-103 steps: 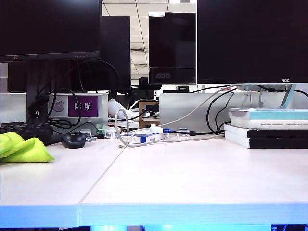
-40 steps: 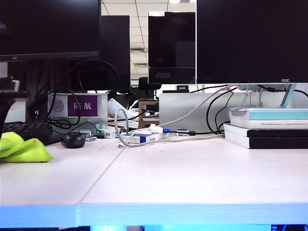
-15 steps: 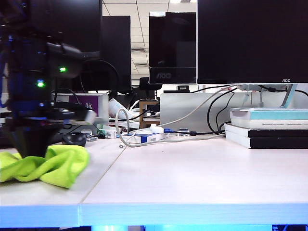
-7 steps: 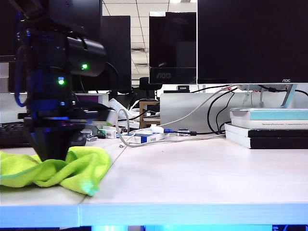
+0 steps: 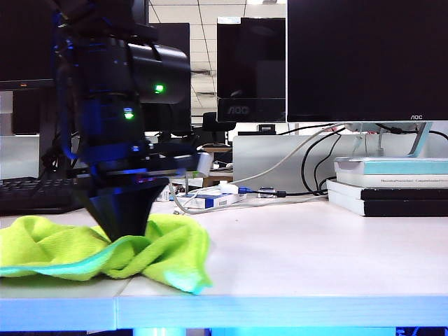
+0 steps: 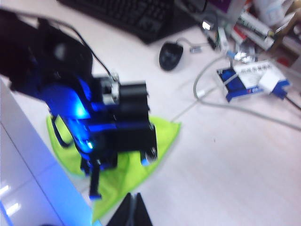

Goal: Wipe the table from left to right using the rag.

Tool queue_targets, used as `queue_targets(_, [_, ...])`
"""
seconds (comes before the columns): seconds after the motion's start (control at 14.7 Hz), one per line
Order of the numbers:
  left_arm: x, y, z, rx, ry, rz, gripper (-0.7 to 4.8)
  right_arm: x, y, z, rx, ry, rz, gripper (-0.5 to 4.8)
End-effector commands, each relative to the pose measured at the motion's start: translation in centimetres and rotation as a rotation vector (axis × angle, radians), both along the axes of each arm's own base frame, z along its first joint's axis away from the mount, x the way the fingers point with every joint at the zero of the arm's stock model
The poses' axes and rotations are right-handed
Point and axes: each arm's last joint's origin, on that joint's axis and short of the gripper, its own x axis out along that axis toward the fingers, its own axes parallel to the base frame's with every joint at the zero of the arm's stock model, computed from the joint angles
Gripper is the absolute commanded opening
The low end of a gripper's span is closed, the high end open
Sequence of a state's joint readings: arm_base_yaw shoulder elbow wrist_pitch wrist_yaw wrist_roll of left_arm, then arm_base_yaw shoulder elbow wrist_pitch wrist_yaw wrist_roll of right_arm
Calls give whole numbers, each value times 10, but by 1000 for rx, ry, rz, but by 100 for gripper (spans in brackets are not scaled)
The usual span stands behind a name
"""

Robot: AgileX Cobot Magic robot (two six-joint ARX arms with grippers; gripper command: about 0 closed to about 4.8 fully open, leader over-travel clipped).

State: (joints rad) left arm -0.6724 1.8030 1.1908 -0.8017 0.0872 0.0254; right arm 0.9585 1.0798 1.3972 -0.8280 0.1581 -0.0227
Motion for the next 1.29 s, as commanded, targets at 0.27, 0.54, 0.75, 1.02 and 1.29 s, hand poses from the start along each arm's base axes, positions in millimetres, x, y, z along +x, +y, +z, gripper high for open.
queue_targets(0.27, [22,-37,-4,-47,64,-20,-6,0,0,6,43,-28,-4,-5])
queue_targets(0.54, [20,-64,-1,-65,45,-74,-6,0,0,6,43,-28,-4,-5])
queue_targets(0.75, [18,-85,-4,-75,47,-107,-6,0,0,6,43,-25,2,-5])
queue_targets(1.02, [16,-108,-9,-110,68,-137,-6,0,0,6,43,-25,3,-5])
queue_targets(1.29, [14,-125,-6,-133,60,-162,-6,0,0,6,44,-25,3,-5])
